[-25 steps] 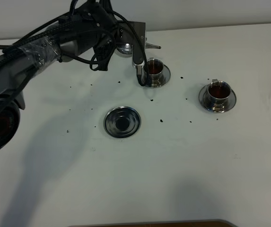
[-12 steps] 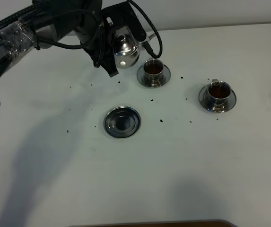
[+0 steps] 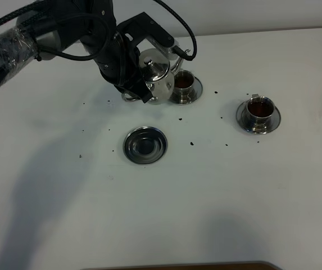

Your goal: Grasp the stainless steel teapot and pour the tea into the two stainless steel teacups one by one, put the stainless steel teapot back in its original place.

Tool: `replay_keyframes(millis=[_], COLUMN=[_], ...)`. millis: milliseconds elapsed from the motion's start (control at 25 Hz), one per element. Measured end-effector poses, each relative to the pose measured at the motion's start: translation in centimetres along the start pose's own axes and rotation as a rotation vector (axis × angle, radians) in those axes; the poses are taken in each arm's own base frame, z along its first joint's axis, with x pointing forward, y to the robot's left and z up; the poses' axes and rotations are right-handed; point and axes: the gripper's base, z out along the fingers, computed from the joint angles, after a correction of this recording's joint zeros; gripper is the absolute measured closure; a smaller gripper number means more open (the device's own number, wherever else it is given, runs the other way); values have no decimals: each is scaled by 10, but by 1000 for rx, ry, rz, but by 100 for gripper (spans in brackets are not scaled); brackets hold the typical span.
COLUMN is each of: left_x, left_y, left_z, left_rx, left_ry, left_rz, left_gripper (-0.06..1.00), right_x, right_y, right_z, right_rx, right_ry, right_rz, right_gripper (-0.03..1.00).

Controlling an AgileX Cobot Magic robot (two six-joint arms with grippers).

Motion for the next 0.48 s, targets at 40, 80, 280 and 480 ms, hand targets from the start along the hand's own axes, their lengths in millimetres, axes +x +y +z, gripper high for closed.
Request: replay_keyframes(millis=[40,80,280,480], left_x=[2,4,4,12], left_y=[-1,-2,-6,-18], left_z=[3,5,3,0], left_rx=[5,8,29,52], left_ry=[10,16,4,-15], left_rz=[-6,-11,-33,-47], left_gripper=[69,69,69,69], right_x=[0,0,0,0], right_y=[0,0,0,0], right_z=[0,0,0,0], right_rx=[0,0,0,0], right_ry=[0,0,0,0], right_rz=[0,0,0,0], right_gripper=[72,72,72,72])
